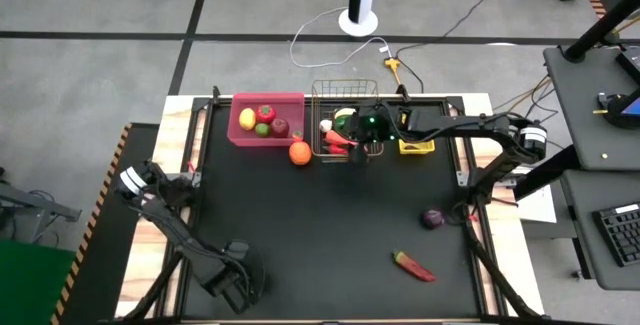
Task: Sort produce into baskets
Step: Put the small red chili pepper into the yellow bin
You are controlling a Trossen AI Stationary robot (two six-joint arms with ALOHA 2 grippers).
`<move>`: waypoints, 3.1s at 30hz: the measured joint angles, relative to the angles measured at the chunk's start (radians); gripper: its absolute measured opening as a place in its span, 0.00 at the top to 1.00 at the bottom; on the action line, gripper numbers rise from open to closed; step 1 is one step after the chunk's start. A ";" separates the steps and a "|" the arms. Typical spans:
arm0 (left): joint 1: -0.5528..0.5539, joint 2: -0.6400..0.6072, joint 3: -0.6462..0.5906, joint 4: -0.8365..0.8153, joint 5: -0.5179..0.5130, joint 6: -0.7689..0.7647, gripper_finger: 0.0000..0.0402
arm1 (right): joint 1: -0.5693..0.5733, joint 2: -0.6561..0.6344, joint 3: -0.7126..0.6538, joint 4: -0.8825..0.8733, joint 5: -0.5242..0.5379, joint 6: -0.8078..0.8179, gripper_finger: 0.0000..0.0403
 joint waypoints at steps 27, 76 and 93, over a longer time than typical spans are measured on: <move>0.003 -0.003 -0.027 0.043 -0.036 0.109 0.96 | 0.000 -0.001 0.000 -0.001 0.000 -0.008 0.34; 0.418 -0.307 -0.204 1.224 -0.645 2.225 0.99 | 0.518 -0.130 -0.257 0.503 0.061 0.240 0.39; 0.430 -0.303 -0.278 1.319 -0.647 2.228 0.99 | 0.534 0.035 -0.205 0.700 0.051 0.301 0.41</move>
